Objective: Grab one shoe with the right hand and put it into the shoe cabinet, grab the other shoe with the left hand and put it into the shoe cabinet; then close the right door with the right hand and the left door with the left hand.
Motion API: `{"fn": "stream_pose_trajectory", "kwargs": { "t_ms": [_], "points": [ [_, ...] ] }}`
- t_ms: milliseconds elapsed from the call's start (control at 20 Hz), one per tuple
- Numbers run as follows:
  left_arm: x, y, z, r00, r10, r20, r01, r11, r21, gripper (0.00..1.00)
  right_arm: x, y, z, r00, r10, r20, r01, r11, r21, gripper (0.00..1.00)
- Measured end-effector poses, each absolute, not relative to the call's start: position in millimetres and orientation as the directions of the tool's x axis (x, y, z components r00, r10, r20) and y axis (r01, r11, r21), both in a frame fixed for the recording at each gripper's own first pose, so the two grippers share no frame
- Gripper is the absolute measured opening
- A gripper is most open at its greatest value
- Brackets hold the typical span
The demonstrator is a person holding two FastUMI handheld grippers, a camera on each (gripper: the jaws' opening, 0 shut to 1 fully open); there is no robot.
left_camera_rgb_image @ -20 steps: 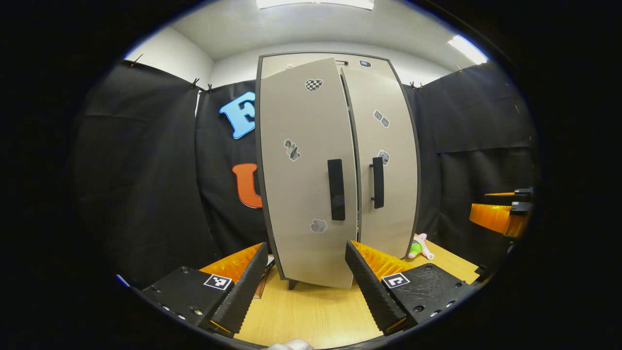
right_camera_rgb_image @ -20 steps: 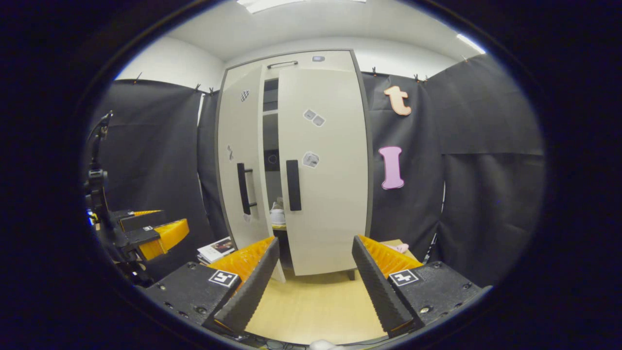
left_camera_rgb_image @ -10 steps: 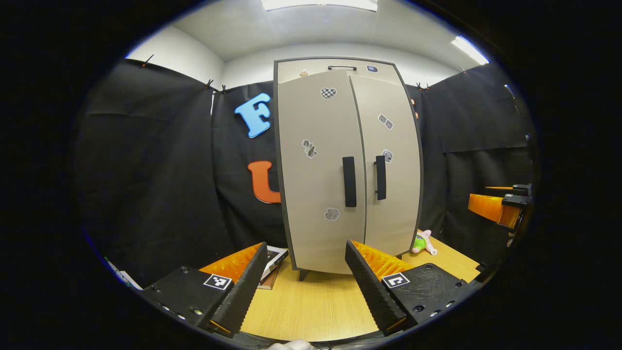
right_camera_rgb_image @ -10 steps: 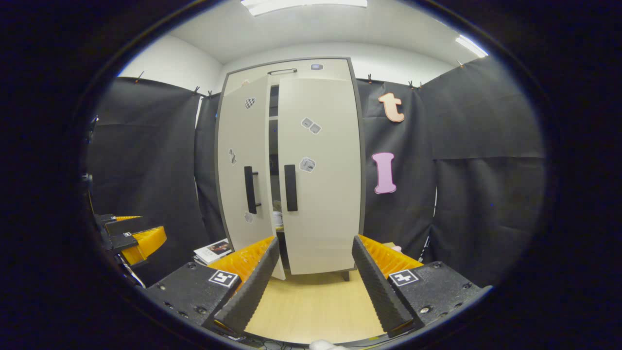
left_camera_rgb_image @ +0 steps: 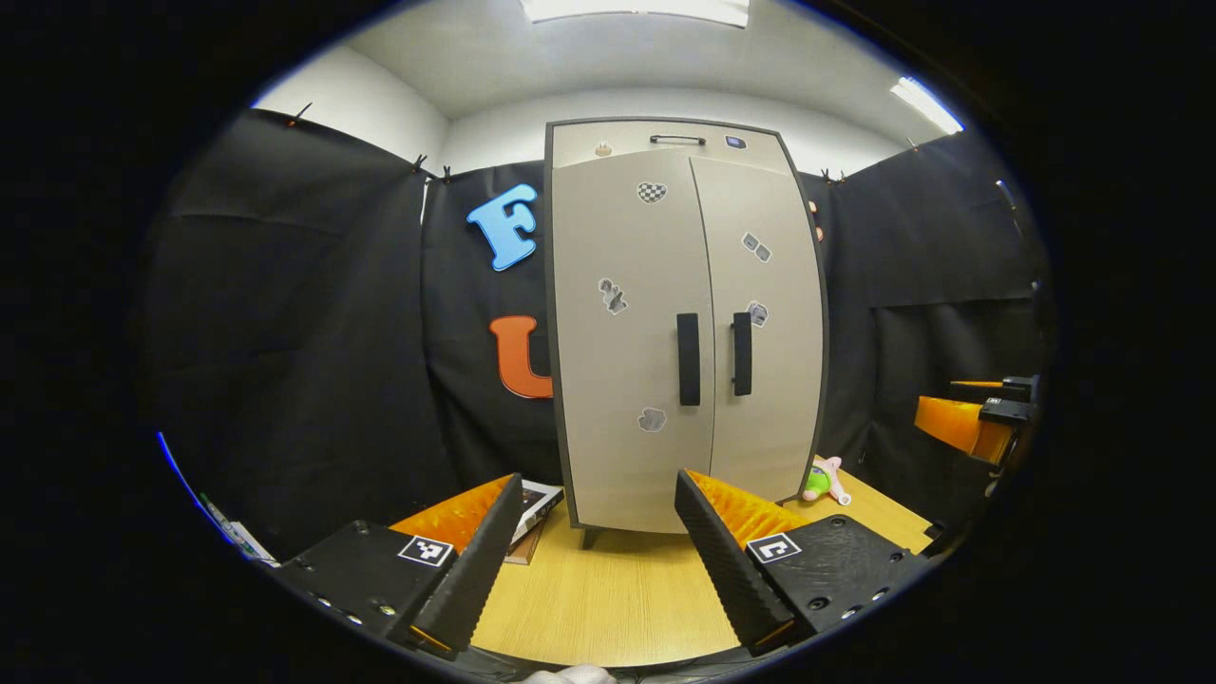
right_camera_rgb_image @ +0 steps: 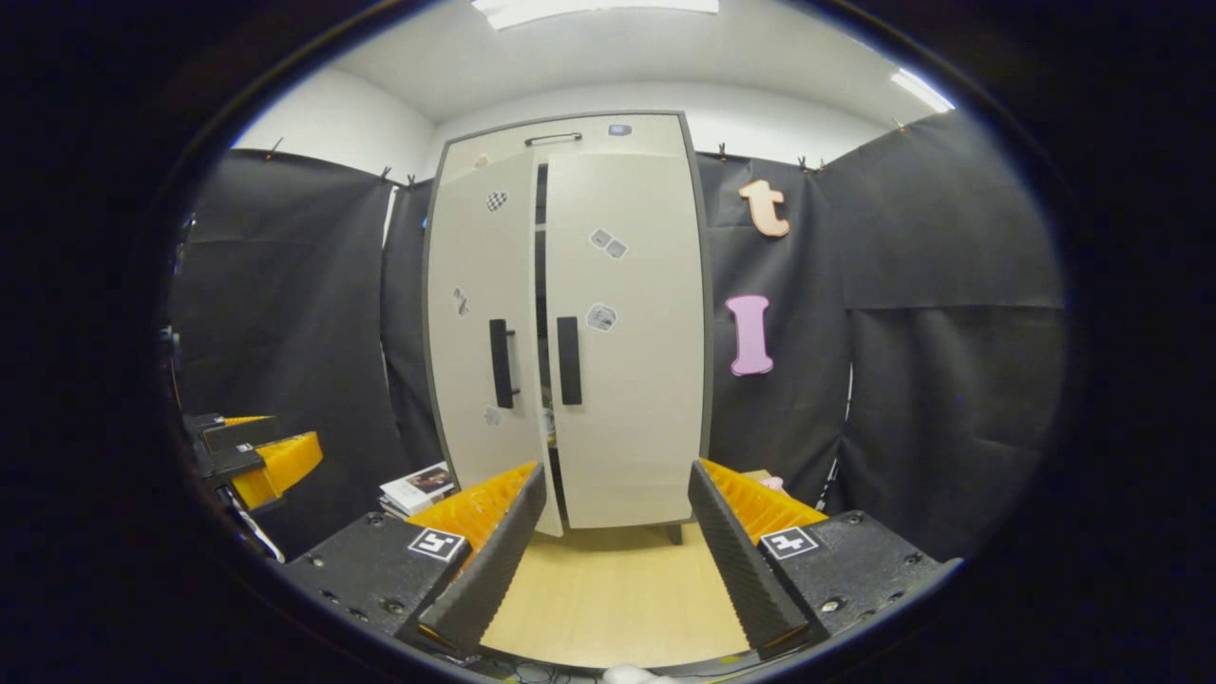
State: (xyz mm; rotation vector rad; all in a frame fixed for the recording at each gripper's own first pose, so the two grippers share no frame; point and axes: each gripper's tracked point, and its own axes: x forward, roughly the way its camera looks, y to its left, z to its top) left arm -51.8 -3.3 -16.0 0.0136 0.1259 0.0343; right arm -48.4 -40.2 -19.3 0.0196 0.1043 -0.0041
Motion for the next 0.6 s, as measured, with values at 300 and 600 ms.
{"fn": "stream_pose_trajectory", "kwargs": {
  "t_ms": [300, 600],
  "points": [
    [-48.4, -6.4, -12.7, 0.993, 0.019, -0.117, -0.018, 1.0, 0.01, 0.96, -55.9, -38.2, -15.1, 0.996, -0.01, -0.093, 0.011, 1.0, 0.018, 0.98],
    [-48.1, -5.9, -6.5, 0.995, 0.012, -0.099, -0.011, 1.0, 0.011, 0.96, -55.6, -34.9, -15.3, 0.996, -0.008, -0.088, 0.009, 1.0, 0.014, 0.95]
  ]
}}
